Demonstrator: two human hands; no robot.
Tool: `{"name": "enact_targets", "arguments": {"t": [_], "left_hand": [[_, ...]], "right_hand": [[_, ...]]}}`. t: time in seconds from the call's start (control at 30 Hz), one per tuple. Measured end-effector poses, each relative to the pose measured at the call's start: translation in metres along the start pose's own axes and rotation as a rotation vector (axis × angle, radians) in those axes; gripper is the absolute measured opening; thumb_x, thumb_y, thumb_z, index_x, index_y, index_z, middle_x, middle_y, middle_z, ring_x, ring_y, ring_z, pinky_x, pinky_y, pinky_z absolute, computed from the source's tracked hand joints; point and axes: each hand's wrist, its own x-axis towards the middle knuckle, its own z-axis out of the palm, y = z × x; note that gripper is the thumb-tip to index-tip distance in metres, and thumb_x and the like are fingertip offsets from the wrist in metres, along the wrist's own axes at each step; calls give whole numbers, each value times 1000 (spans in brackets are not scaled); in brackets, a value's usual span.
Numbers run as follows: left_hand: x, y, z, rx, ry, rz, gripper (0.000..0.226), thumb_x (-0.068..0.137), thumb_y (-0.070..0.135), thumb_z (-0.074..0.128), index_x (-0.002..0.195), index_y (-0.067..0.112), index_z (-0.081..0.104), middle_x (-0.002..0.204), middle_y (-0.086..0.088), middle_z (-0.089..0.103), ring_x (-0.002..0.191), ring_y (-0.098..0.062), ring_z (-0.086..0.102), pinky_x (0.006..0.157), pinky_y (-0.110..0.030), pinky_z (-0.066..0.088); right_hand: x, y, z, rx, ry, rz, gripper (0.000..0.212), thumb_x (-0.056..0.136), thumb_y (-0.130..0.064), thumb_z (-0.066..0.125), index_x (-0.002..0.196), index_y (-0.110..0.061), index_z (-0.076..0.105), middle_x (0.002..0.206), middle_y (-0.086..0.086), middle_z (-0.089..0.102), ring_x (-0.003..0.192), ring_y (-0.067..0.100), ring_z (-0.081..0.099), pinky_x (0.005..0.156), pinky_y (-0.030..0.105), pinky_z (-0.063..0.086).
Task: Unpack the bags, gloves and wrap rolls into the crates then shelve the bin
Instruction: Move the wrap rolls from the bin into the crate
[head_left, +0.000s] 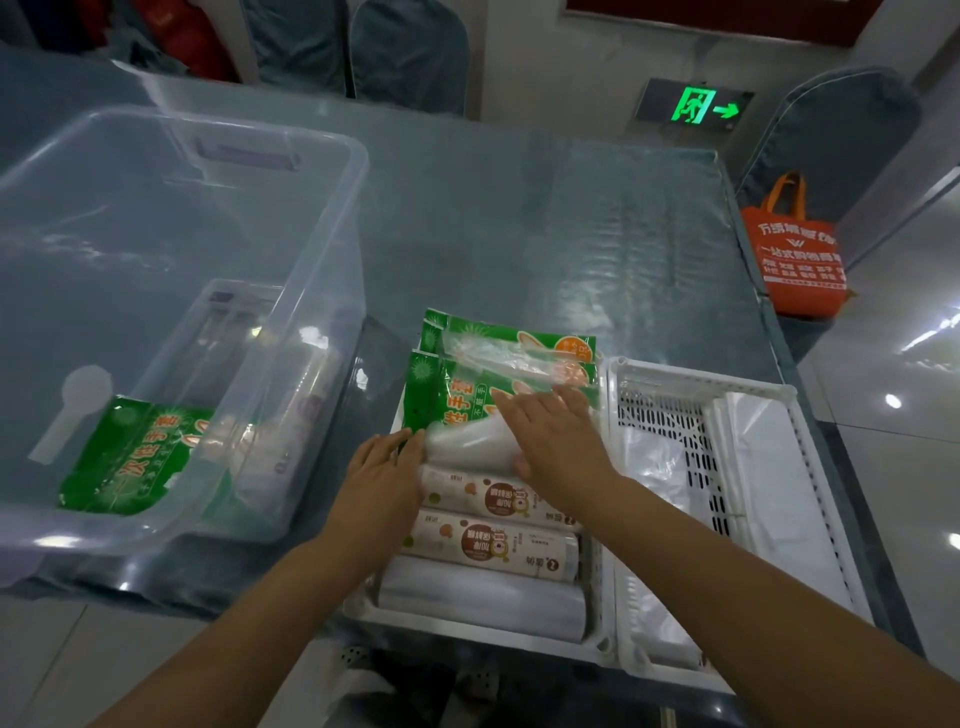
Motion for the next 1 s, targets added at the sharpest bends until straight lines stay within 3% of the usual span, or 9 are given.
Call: {"name": "enact_targets", "arguments": {"t": [0.07, 0.17, 0.33, 0.47, 0.6, 0.7, 0.8, 0.9, 1.0], "left_hand": [[-2, 0, -1, -29, 24, -11, 56, 90, 13, 46, 143, 14, 28, 148, -8, 35, 137, -23, 20, 114, -34, 9], [-6, -3, -7, -143, 158, -52, 49, 86, 7, 52, 133, 15, 44, 138, -8, 48, 134, -23, 31, 110, -35, 20], [-2, -3, -23, -290, 283, -140, 39, 83, 2, 56, 120, 14, 54, 123, -8, 56, 121, -23, 45, 104, -43, 39], [5, 0, -31, -262, 319, -84, 37, 83, -1, 56, 119, 9, 55, 121, -11, 58, 118, -25, 47, 100, -36, 38], [8, 1, -37, -237, 338, -83, 39, 80, -2, 59, 119, 6, 56, 119, -13, 59, 115, -26, 50, 97, -29, 34], [8, -3, -37, -177, 321, -67, 41, 80, -1, 60, 121, 2, 54, 120, -16, 59, 116, -30, 50, 98, -30, 29], [8, -5, -35, -183, 271, -117, 50, 86, 11, 57, 134, 8, 42, 134, -11, 49, 127, -24, 36, 105, -28, 21], [11, -4, -37, -207, 271, -103, 51, 86, 14, 57, 134, 12, 40, 135, -8, 48, 126, -18, 33, 103, -24, 18], [17, 1, -41, -236, 328, -77, 50, 83, 10, 61, 130, 11, 44, 128, -11, 53, 118, -18, 36, 97, -17, 14]], "right_hand": [[9, -2, 1, -44, -59, -26, 56, 81, -33, 65, 131, -18, 45, 126, 7, 58, 117, 27, 49, 111, 46, 18], [16, -1, -1, -64, -20, -60, 23, 83, -30, 63, 103, -19, 64, 105, 3, 69, 101, 22, 56, 108, 41, 23], [37, 19, -31, 4, 79, 25, 15, 83, -35, 56, 78, -23, 64, 81, -2, 68, 83, 22, 57, 95, 39, 30], [67, 37, -48, 68, 108, 152, 21, 79, -32, 55, 82, -15, 66, 91, 5, 64, 91, 29, 55, 77, 34, 30], [81, 37, -38, 173, 15, 173, 27, 76, -30, 60, 96, -13, 69, 111, 4, 62, 101, 28, 57, 84, 34, 40], [80, 30, -25, 97, 31, 107, 17, 77, -29, 59, 84, -15, 66, 93, 3, 62, 89, 26, 61, 72, 30, 37], [75, 27, -25, 70, 80, 86, 10, 79, -24, 57, 71, -19, 61, 70, 0, 55, 74, 24, 60, 68, 30, 29], [75, 31, -41, 189, 162, 74, 7, 75, -16, 60, 69, -14, 63, 62, 6, 62, 61, 29, 58, 75, 32, 40], [77, 36, -68, 215, 220, 27, 4, 71, -16, 64, 75, -15, 63, 64, 7, 66, 63, 32, 60, 70, 28, 33]]}}
